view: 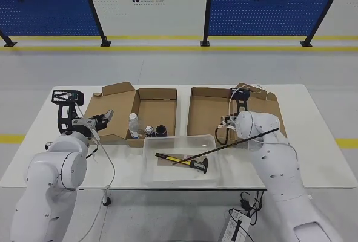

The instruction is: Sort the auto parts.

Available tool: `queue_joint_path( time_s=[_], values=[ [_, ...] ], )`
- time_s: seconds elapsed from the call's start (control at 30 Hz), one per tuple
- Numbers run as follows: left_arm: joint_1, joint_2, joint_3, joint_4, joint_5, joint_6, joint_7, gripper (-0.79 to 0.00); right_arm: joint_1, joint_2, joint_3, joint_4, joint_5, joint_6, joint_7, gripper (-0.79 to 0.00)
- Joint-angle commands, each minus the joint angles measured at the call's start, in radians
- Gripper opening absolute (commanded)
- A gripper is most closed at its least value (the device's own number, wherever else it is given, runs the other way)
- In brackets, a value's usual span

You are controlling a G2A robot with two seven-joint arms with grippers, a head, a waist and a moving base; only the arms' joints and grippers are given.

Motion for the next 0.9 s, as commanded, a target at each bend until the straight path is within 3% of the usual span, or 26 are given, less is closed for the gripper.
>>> queue_joint_path(
  time_s=[0.0,0.57,0.87],
  values=[
    [0.000,0.000,0.000,0.000,0.000,0.000,0.000,0.000,0.032,-0.009,-0.022,0.082,0.033,-0.008,0.000,-0.785],
    [0.000,0.000,0.000,0.000,0.000,0.000,0.000,0.000,0.232,-0.075,-0.151,0.534,0.156,-0.050,-0.016,-0.785],
    [0.000,0.000,0.000,0.000,0.000,0.000,0.000,0.000,0.277,-0.097,-0.173,0.649,0.197,-0.077,-0.049,-0.785]
  ],
)
